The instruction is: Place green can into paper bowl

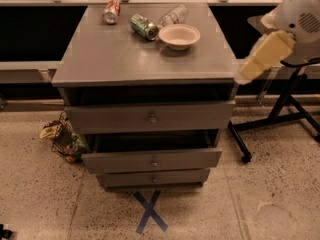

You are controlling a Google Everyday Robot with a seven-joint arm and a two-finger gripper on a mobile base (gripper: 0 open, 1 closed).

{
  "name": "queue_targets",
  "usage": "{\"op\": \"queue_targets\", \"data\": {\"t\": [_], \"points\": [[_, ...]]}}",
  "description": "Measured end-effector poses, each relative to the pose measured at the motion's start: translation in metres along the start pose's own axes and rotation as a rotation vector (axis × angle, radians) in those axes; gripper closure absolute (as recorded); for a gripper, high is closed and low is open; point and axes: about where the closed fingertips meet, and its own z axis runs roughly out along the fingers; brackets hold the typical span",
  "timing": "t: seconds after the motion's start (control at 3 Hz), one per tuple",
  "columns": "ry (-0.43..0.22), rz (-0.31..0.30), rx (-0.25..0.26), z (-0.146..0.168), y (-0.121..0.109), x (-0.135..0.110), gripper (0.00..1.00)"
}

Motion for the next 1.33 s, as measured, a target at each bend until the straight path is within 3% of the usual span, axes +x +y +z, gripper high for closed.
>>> {"op": "queue_targets", "data": {"t": [0.33,0.67,1.0,1.33], "points": [[-0.217,0.124,-0.001,0.028,-0.035,-0.041,0.00],[-0.379,0.184,0.014,0.054,-0.050,-0.084,0.00],[-0.436,0.227,0.088,0.079,-0.067,-0.122,0.00],[-0.374,0.277,0.168,0.122,-0.103,-0.152,0.00]]}}
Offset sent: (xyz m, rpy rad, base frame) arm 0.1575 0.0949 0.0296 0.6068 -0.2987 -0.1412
